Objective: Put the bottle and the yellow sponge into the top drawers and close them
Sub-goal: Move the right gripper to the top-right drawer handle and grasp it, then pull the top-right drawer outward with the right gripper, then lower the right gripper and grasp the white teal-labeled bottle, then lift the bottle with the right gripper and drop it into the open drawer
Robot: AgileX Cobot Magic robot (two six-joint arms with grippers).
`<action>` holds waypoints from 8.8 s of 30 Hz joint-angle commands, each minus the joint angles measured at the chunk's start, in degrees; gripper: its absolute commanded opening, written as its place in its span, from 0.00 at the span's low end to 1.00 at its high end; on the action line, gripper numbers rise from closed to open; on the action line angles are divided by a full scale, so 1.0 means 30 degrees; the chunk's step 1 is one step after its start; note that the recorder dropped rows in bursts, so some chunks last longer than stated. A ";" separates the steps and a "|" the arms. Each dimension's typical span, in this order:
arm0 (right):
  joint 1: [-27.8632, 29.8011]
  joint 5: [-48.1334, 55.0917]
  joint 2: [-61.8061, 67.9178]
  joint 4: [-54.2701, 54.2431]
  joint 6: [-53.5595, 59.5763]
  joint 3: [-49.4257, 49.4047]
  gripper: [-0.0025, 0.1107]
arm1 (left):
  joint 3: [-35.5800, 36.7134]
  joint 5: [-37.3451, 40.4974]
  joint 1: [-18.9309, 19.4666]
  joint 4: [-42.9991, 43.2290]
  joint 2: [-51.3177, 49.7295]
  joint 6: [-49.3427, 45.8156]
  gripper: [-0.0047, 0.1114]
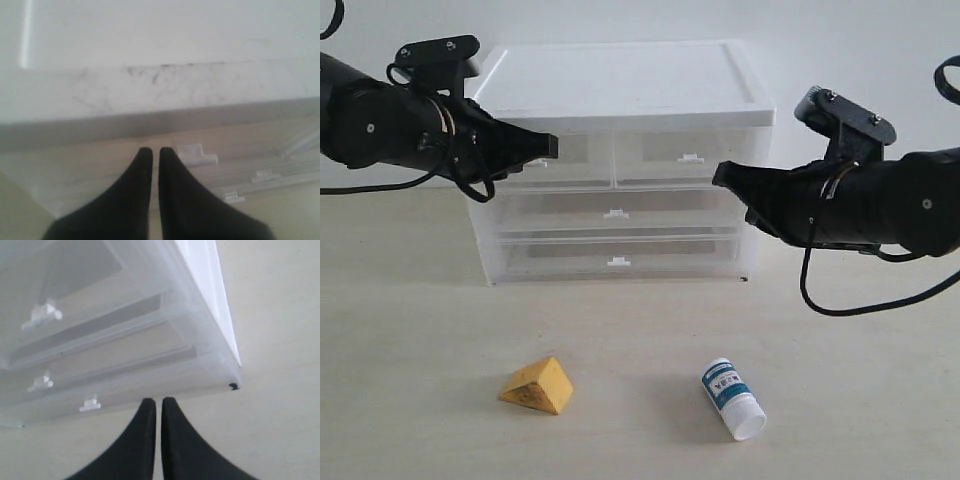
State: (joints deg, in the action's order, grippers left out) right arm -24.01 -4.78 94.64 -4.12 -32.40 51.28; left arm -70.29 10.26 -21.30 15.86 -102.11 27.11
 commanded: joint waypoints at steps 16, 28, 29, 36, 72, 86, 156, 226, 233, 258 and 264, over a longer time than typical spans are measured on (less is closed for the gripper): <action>0.1912 -0.8867 0.2033 1.5412 -1.8733 0.0128 0.02 | -0.0126 -0.0031 0.0244 0.0008 -0.0188 -0.0338 0.07; 0.3459 -1.3754 0.3834 1.6809 -2.1688 0.0909 0.35 | -0.0126 -0.0053 0.0244 0.0008 -0.0188 -0.0414 0.07; 0.3459 -1.3754 0.3843 1.6614 -2.1688 0.0952 0.35 | -0.0126 -0.0182 0.0244 0.0008 -0.0188 -0.0414 0.07; 0.3459 -1.4478 0.4488 1.6476 -2.2436 0.1675 0.35 | -0.0126 -0.0356 0.0244 0.0382 -0.0188 -0.0414 0.07; 0.3425 -1.4867 0.6032 1.4697 -2.1917 0.3158 0.02 | -0.0126 -0.0596 0.0244 0.0521 -0.0188 -0.0414 0.07; 0.3388 -1.6526 0.6032 1.5605 -2.3651 0.3123 0.02 | -0.0126 -0.0596 0.0244 0.0521 -0.0188 -0.0414 0.07; 0.3427 -1.9076 0.2879 2.0507 -1.8362 -0.4480 0.49 | -0.0126 0.0102 0.0244 0.0521 -0.0188 -0.0414 0.07; -0.0170 -1.2899 -0.6398 2.5850 -1.8359 -0.2629 0.02 | -0.0126 0.0663 0.0244 0.0521 -0.0188 -0.0414 0.07; -0.0170 -0.6931 -0.5690 3.0256 -2.3644 0.1627 0.02 | -0.0126 0.0619 0.0244 0.0649 -0.0188 -0.0414 0.07; -0.0170 -0.2585 -0.0473 3.1053 -2.4653 0.3890 0.57 | -0.0126 0.0978 0.0244 0.0641 -0.0188 -0.0463 0.07; -0.0170 -0.4405 -0.1029 3.1390 -2.5442 0.3890 0.56 | -0.0126 0.1013 0.0244 0.0641 -0.0188 -0.0463 0.07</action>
State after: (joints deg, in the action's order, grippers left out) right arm -24.54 -15.34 93.38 89.14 -107.84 62.59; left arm -70.29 13.18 -20.72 17.54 -102.85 26.08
